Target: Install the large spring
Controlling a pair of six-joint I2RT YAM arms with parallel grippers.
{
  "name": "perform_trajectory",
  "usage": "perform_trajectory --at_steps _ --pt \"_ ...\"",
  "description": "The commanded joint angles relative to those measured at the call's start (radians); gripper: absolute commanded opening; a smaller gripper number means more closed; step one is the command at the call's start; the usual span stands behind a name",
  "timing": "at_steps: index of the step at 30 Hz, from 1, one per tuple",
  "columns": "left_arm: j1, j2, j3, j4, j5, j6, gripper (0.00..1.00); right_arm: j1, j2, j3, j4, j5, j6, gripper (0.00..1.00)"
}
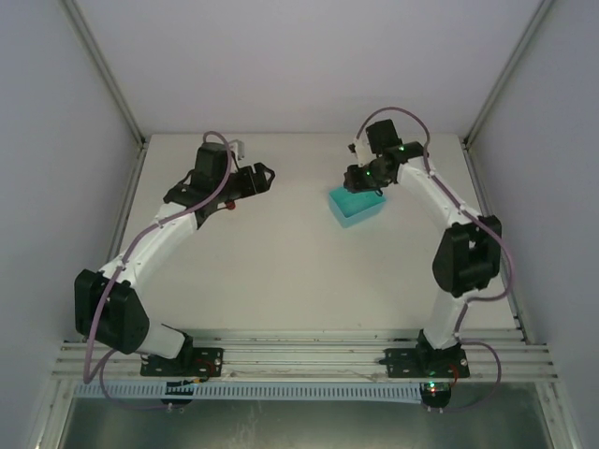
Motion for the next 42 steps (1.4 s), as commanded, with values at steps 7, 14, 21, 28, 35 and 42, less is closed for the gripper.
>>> perform_trajectory --at_steps 7,14,21,28,35,42 --pt "-0.017 0.051 0.080 0.130 0.275 -0.057 0.75 0.129 -0.287 -0.272 0.364 -0.084 -0.120 0.15" --pt "-0.046 0.112 0.134 0.149 0.393 -0.068 0.73 0.230 -0.334 -0.341 0.510 -0.063 -0.150 0.13" --pt "-0.057 0.154 0.158 0.116 0.446 -0.070 0.66 0.276 -0.340 -0.348 0.546 -0.048 -0.198 0.12" --pt "-0.066 0.178 0.163 0.082 0.480 -0.066 0.63 0.295 -0.335 -0.346 0.552 -0.038 -0.220 0.12" --pt "-0.069 0.188 0.174 0.070 0.499 -0.073 0.56 0.318 -0.331 -0.344 0.555 -0.026 -0.243 0.12" --pt "-0.070 0.197 0.189 0.059 0.536 -0.081 0.41 0.324 -0.327 -0.341 0.552 -0.021 -0.254 0.12"
